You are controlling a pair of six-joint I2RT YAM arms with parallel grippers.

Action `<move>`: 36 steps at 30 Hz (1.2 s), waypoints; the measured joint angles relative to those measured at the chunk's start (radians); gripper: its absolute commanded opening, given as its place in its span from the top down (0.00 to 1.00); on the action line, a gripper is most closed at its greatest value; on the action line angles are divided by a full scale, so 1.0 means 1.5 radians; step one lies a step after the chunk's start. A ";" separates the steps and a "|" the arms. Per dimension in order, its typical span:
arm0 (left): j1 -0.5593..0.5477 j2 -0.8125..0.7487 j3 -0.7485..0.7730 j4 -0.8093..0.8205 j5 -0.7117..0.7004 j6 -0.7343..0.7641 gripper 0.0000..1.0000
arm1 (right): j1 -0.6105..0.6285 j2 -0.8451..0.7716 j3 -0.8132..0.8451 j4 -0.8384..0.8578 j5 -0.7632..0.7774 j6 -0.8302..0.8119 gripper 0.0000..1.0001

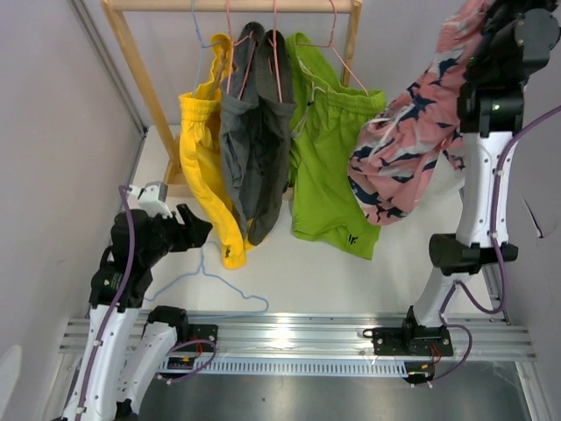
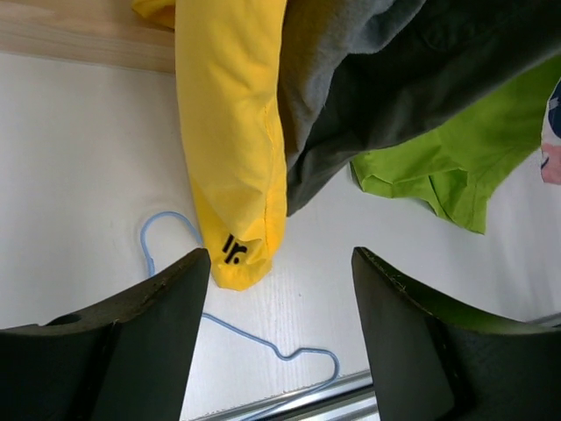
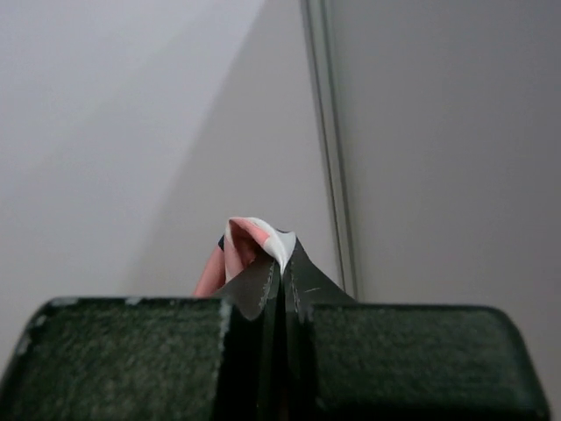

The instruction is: Remove the shorts from the hanger

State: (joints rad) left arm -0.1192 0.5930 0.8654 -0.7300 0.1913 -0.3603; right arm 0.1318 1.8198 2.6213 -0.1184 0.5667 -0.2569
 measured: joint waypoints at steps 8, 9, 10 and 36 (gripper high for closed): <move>0.000 -0.054 -0.059 0.018 0.044 -0.017 0.29 | -0.228 0.116 -0.019 0.054 -0.113 0.253 1.00; 0.000 -0.053 -0.062 0.020 0.047 -0.018 0.29 | -0.230 0.123 -0.031 0.064 -0.126 0.264 1.00; 0.000 -0.051 -0.065 0.022 0.051 -0.020 0.29 | -0.230 0.128 -0.051 0.078 -0.145 0.277 1.00; -0.158 0.171 -0.024 -0.143 -0.197 -0.129 0.21 | -0.188 -0.070 -0.772 0.150 -0.401 0.479 0.01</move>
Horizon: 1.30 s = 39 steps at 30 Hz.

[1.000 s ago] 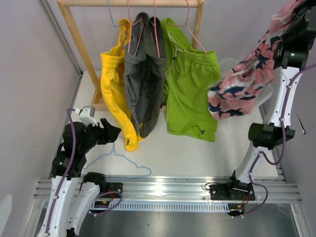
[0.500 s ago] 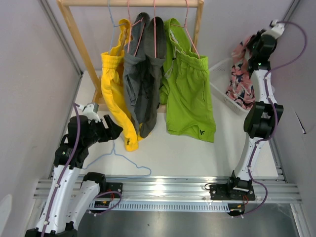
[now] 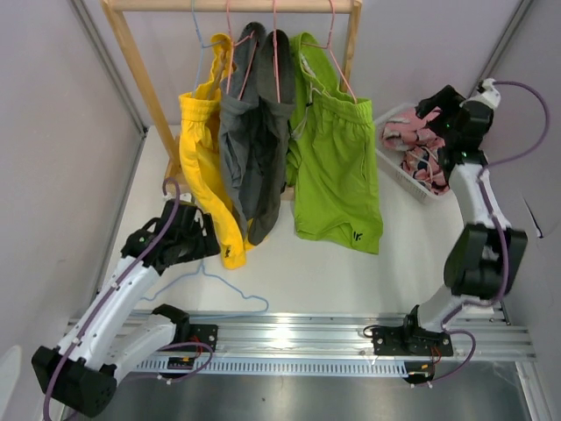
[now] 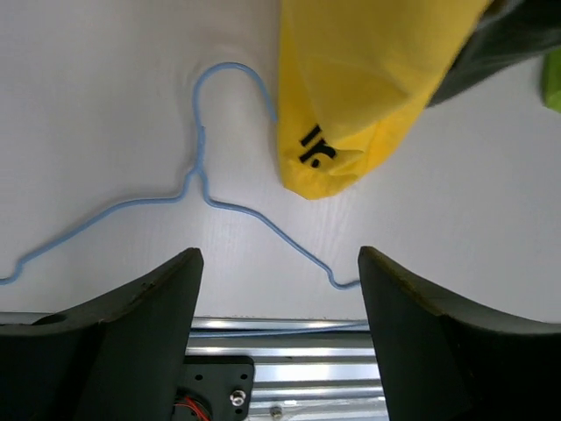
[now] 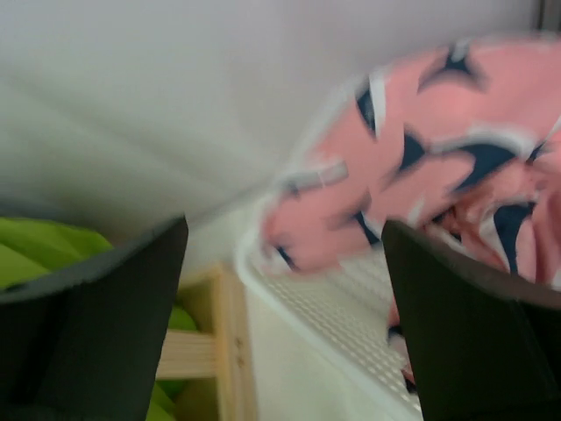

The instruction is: Remove the shorts from the hanger

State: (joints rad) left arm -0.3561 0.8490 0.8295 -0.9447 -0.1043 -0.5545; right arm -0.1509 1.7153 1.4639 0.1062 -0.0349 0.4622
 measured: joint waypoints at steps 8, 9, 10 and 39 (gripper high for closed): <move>0.056 0.148 0.032 0.072 -0.068 0.031 0.26 | 0.005 -0.363 -0.224 0.036 -0.030 0.059 0.01; 0.074 0.165 0.032 0.083 -0.066 0.043 0.26 | 0.007 -0.402 -0.242 0.030 -0.036 0.064 0.01; 0.095 0.182 0.032 0.095 -0.062 0.055 0.27 | 0.007 -0.439 -0.259 0.025 -0.041 0.069 0.01; 0.162 0.436 0.009 0.181 0.032 0.169 0.44 | 0.033 -0.690 -0.350 -0.182 -0.087 0.082 0.01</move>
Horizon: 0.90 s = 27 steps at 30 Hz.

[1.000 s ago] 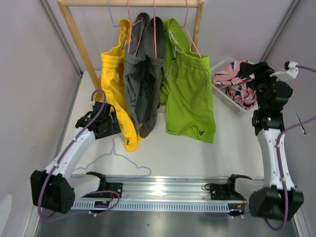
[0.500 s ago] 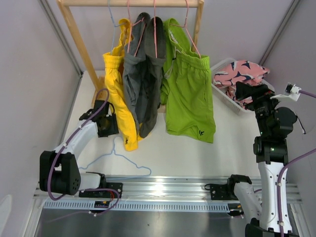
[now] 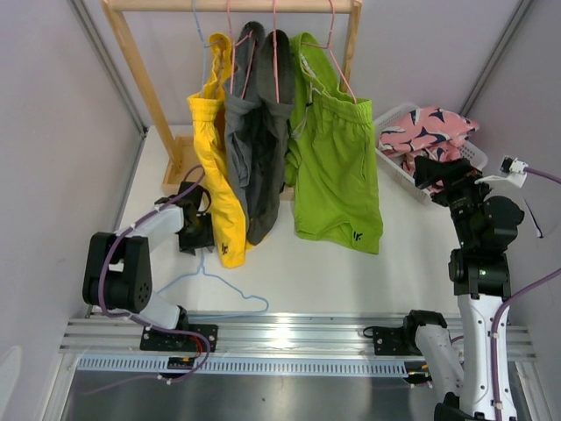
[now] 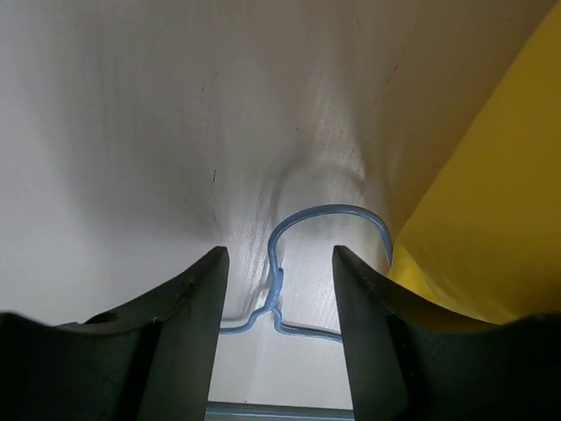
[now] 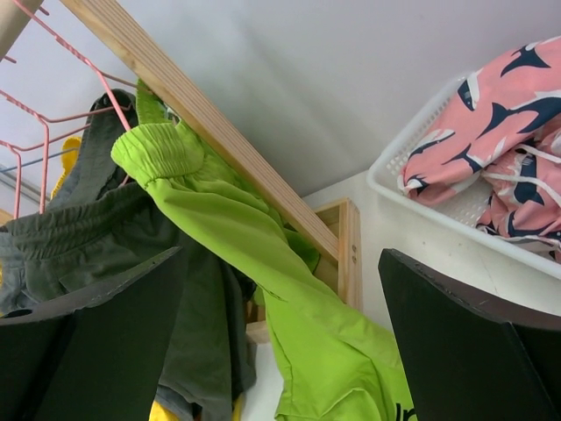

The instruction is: Remove the shorts from the hanger

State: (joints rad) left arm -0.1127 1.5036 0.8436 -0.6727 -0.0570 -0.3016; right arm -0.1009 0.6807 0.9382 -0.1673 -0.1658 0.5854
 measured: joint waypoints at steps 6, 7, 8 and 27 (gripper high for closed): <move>0.002 0.036 0.005 -0.001 0.000 0.006 0.51 | -0.002 -0.013 -0.039 0.007 -0.001 0.005 0.01; 0.003 0.038 0.006 -0.002 0.001 0.007 0.55 | -0.002 -0.014 -0.046 0.007 -0.001 0.007 0.01; 0.005 0.040 0.008 -0.003 0.001 0.009 0.60 | -0.003 -0.014 -0.051 0.007 -0.002 0.007 0.01; 0.023 0.030 0.034 -0.027 -0.036 0.007 1.00 | -0.010 -0.033 -0.124 0.041 -0.020 0.046 0.01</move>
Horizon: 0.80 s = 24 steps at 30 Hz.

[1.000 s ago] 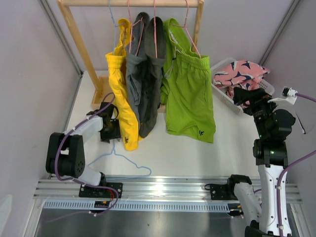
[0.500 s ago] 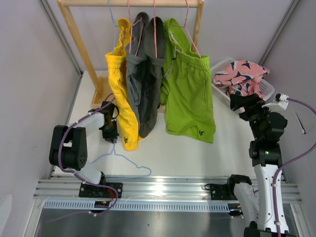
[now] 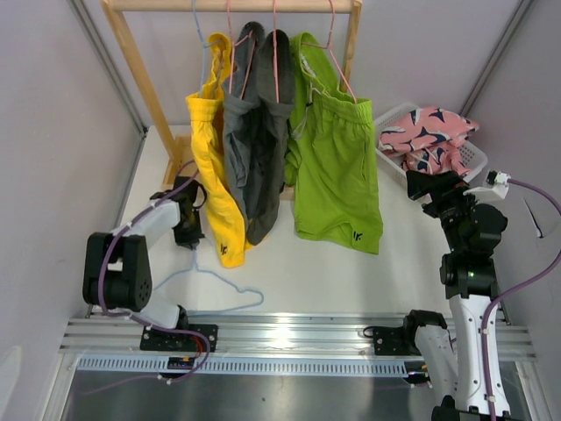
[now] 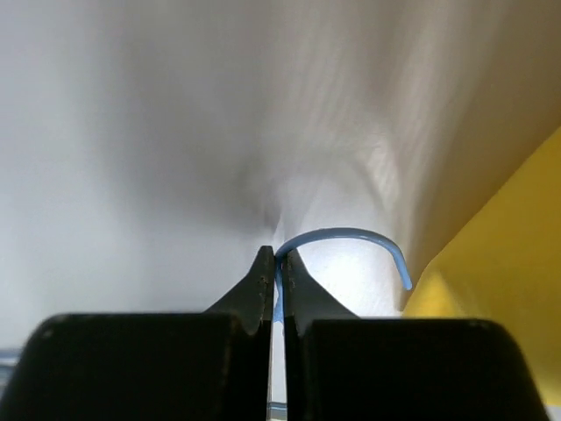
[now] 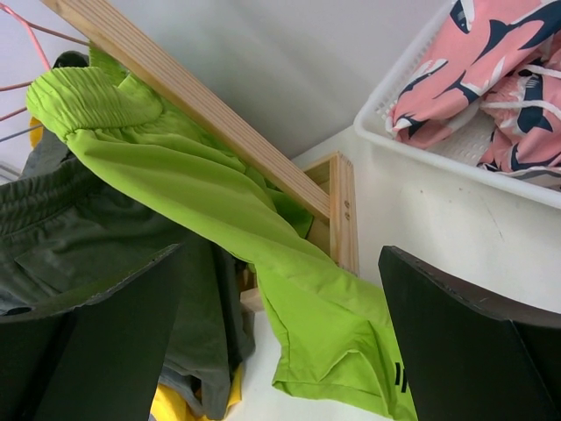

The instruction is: Remove the shorts from the hanger

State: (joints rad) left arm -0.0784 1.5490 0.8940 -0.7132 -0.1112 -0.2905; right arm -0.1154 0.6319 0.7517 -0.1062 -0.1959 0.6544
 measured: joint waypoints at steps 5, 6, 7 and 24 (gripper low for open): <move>0.014 -0.086 0.076 -0.056 -0.112 -0.013 1.00 | 0.000 0.000 0.001 0.004 -0.004 0.001 0.01; 0.022 -0.101 0.100 -0.058 -0.123 -0.015 1.00 | 0.000 0.002 0.002 0.004 -0.006 0.001 0.01; 0.031 -0.115 0.128 -0.061 -0.133 -0.017 1.00 | 0.000 0.003 0.004 0.004 -0.007 0.001 0.01; 0.073 -0.142 0.671 -0.201 -0.253 -0.021 1.00 | 0.093 -0.008 0.082 0.015 -0.078 -0.006 0.01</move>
State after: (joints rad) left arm 0.0311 1.3365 1.8999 -1.0153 -0.4908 -0.3214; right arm 0.0235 0.6197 0.8745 -0.0834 -0.3130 0.6456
